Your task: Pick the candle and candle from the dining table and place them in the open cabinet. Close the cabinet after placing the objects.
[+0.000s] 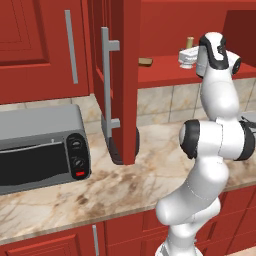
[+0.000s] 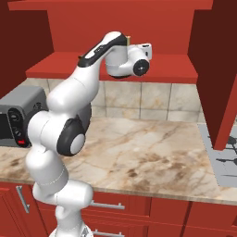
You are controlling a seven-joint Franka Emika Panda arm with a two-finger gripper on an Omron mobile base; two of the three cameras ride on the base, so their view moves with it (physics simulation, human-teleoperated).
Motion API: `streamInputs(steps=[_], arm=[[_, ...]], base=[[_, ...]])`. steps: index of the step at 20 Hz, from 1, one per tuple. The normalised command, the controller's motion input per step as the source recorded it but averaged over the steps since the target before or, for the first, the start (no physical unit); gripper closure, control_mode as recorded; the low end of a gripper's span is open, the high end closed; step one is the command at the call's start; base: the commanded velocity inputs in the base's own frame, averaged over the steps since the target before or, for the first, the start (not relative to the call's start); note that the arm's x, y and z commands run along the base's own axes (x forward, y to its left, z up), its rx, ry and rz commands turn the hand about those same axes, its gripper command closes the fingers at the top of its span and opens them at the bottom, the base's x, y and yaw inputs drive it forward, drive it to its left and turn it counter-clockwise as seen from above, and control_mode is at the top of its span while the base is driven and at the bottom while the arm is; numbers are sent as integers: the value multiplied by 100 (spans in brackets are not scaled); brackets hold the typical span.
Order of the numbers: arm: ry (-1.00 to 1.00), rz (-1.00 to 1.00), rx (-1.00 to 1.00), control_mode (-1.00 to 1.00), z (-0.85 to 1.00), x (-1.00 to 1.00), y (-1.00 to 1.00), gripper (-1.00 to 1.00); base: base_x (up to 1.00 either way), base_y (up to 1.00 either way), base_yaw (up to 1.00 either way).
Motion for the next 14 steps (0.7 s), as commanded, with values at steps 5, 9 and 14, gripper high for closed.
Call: streamInputs(steps=[5, 9, 14], arm=[[0, -2, 0, -100, 0, -16, 0, -100], [0, -2, 0, -100, 2, -24, 0, -100], [-2, -4, 0, -100, 7, -31, 0, -100]], base=[[0, 0, 0], [0, 0, 0], [0, 0, 0]])
